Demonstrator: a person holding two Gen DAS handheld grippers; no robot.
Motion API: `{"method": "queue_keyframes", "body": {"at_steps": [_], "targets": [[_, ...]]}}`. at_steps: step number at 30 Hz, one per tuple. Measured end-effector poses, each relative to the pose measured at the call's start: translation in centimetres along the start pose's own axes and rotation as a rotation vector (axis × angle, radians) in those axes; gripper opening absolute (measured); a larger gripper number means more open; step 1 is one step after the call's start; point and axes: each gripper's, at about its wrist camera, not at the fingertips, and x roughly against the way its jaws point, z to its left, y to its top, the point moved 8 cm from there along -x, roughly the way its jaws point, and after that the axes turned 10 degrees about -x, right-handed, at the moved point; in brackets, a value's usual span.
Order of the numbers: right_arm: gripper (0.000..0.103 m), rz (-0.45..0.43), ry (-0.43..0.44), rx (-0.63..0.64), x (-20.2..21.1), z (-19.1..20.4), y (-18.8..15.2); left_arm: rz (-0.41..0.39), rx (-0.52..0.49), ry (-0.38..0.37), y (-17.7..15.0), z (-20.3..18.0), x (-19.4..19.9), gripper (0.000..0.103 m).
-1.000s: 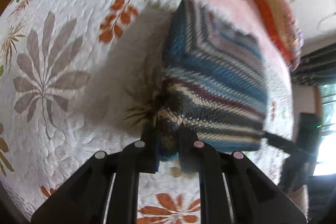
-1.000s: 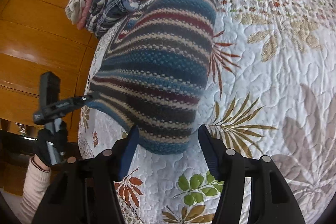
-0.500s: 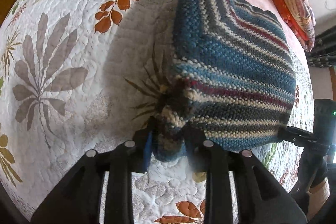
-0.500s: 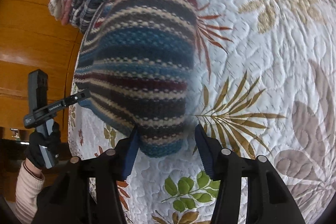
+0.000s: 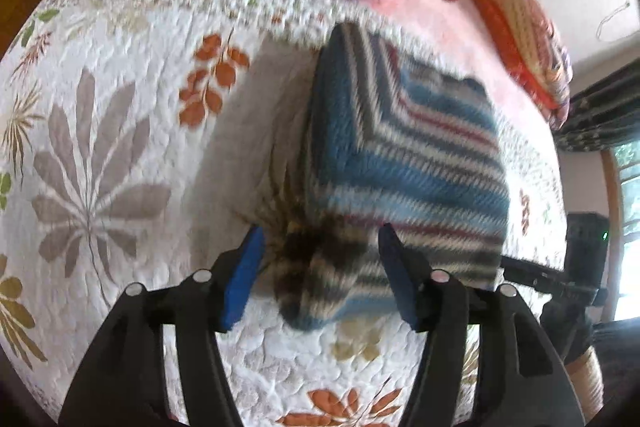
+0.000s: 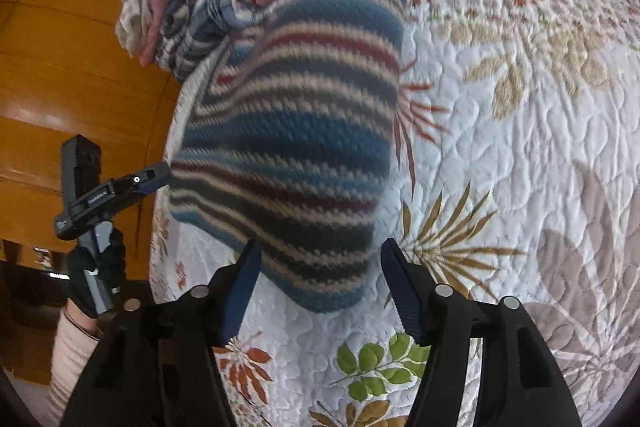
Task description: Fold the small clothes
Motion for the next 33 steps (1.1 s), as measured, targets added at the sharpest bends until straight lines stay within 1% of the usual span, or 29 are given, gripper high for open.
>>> {"method": "queue_keyframes", "body": {"at_steps": [2,4,6,9,11,13,16,17,18,20,21,22,23,24,26,27,28,30,31,33], "targets": [[0.066,-0.014,0.017,-0.004,0.6,0.1,0.4,-0.036,0.02,-0.015,1.2,0.6,0.7,0.06],[0.069,-0.024,0.025,-0.012,1.2,-0.2,0.9,-0.064,0.031,-0.021,2.1,0.9,1.0,0.064],[0.07,-0.034,0.034,-0.028,1.7,-0.7,1.5,-0.069,0.023,-0.018,3.7,0.6,0.4,0.065],[0.07,-0.052,0.056,-0.052,2.4,-1.1,2.9,-0.037,-0.007,-0.023,4.3,0.5,-1.5,0.069],[0.071,-0.063,0.086,-0.066,2.4,-1.0,4.2,-0.022,-0.01,-0.027,4.8,0.6,-2.7,0.069],[0.073,-0.062,0.11,-0.078,2.0,-0.8,5.1,-0.015,-0.019,-0.06,5.4,0.2,-3.9,0.069],[0.075,-0.057,0.149,-0.105,0.8,-0.3,6.3,-0.009,-0.036,-0.088,6.0,0.0,-5.3,0.07],[0.075,-0.046,0.165,-0.117,0.1,-0.3,6.8,-0.003,-0.031,-0.122,6.1,-0.2,-6.1,0.07],[0.076,-0.036,0.169,-0.123,-0.5,-0.1,7.1,0.008,-0.023,-0.144,6.2,-0.4,-6.9,0.07],[0.077,-0.023,0.152,-0.121,-1.7,-0.1,7.5,0.038,-0.015,-0.146,6.2,-0.3,-8.6,0.071],[0.078,-0.016,0.134,-0.116,-2.5,0.0,7.7,0.052,-0.017,-0.146,6.1,-0.2,-9.4,0.073],[0.082,-0.011,0.126,-0.114,-3.1,-0.1,7.9,0.062,-0.019,-0.145,6.0,-0.1,-10.2,0.075],[0.085,-0.008,0.131,-0.115,-3.6,0.0,8.0,0.068,-0.019,-0.146,6.0,0.0,-10.7,0.08],[0.086,-0.007,0.141,-0.118,-4.0,0.0,8.2,0.073,-0.019,-0.159,5.9,-0.1,-11.2,0.081],[0.091,-0.008,0.146,-0.113,-4.5,0.2,8.5,0.07,-0.015,-0.205,5.9,-0.5,-11.9,0.08],[0.092,-0.007,0.148,-0.109,-4.8,0.2,8.6,0.075,-0.015,-0.231,5.8,-0.9,-12.1,0.079],[0.094,-0.005,0.151,-0.107,-5.2,0.5,8.9,0.089,-0.029,-0.24,5.7,-1.3,-12.4,0.079],[0.094,0.003,0.157,-0.108,-5.8,0.4,9.0,0.093,-0.074,-0.209,5.8,-1.8,-12.6,0.074],[0.094,0.006,0.161,-0.112,-6.1,0.4,9.1,0.088,-0.077,-0.203,5.8,-1.9,-12.8,0.073],[0.092,0.013,0.176,-0.129,-6.6,0.2,9.1,0.074,-0.051,-0.199,5.7,-1.7,-13.0,0.068]]}}
